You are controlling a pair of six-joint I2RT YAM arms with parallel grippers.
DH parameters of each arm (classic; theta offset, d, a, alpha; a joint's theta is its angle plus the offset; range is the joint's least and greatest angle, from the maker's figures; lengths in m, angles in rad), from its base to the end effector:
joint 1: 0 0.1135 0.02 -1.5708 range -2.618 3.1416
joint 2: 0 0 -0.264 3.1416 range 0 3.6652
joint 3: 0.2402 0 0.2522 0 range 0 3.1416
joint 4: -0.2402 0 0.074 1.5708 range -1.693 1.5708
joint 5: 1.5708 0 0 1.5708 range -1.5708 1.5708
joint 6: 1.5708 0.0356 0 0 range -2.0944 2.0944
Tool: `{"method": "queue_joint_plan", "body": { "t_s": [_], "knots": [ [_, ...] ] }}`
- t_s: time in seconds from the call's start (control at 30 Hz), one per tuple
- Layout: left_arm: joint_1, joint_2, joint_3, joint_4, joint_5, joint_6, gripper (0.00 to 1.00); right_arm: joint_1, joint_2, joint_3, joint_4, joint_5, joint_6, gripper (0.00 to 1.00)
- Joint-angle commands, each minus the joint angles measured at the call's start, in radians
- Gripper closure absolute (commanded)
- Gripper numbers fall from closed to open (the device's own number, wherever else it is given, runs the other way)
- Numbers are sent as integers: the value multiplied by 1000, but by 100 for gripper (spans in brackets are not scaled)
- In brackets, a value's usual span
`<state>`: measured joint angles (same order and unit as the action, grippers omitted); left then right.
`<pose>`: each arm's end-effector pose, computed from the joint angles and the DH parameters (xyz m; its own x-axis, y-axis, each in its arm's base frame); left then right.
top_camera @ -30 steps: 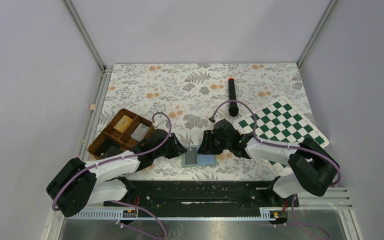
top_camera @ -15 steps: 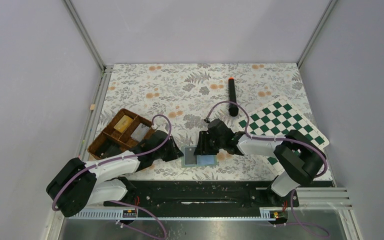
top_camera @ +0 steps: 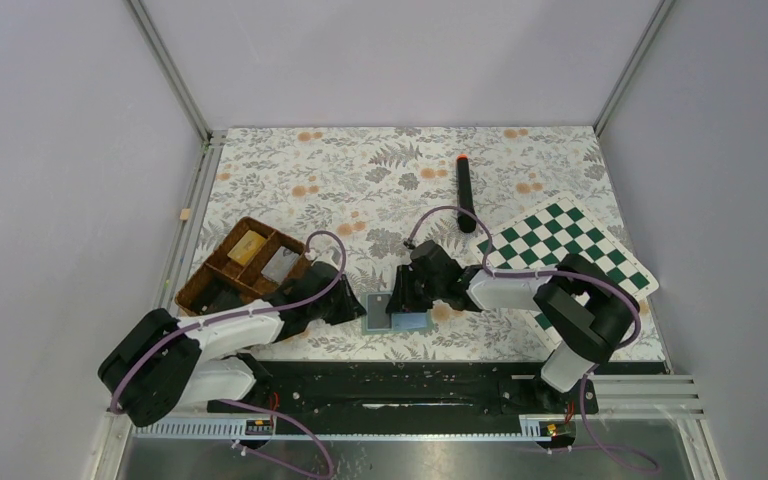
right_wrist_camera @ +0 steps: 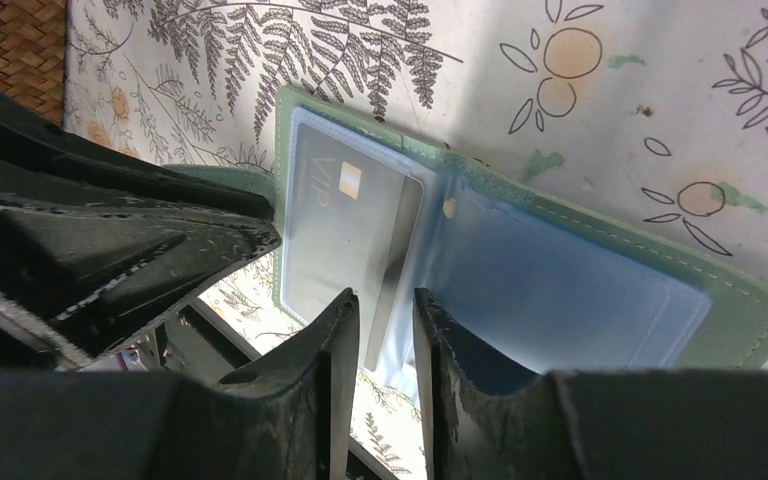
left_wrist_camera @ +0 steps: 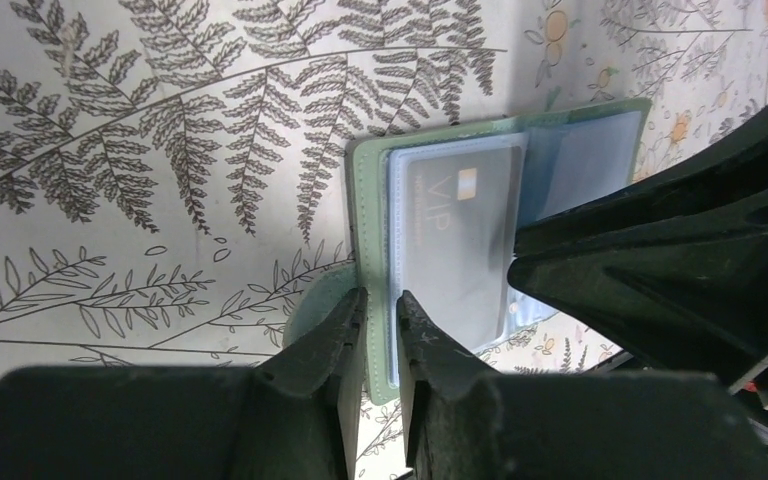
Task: Take the credit cards out of the card holder
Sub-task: Remove the credit card from the card holder.
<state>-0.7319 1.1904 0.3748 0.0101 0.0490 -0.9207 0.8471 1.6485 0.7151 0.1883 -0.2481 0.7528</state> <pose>0.1547 -0.1413 0.1424 -0.8761 -0.2817 -0.3912 -0.0078 0.8196 -0.5728 0.2015 0.2413 0.1420 -0.9060 -0.0244 -0.4226 -0.3104 0.7171 0.6240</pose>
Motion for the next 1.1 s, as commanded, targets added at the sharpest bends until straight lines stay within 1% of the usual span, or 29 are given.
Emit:
{"method": "queue_joint_plan", "body": {
  "t_s": [0.0, 0.17, 0.3, 0.57, 0.83, 0.97, 1.03, 1.07],
  "knots": [
    [2, 39, -11, 82, 34, 2, 83, 11, 22, -5, 36, 28, 11, 68],
    [3, 23, -20, 111, 55, 4, 84, 10, 40, -45, 79, 35, 13, 76],
    [2, -7, -51, 195, 96, -9, 79, 9, 65, -76, 128, 24, 34, 80],
    [3, 22, -75, 296, 137, -23, 76, 3, 80, -99, 178, -2, 56, 81],
    [2, -1, -94, 381, 163, -40, 74, -3, 84, -111, 203, -19, 67, 81],
    [3, -47, -97, 339, 130, -44, 74, -9, 93, -116, 218, -28, 74, 83],
    [2, -100, -102, 299, 102, -44, 74, -12, 93, -125, 228, -31, 78, 83],
    [2, -135, -105, 277, 85, -45, 72, -15, 91, -129, 233, -31, 79, 83]
  ]
}}
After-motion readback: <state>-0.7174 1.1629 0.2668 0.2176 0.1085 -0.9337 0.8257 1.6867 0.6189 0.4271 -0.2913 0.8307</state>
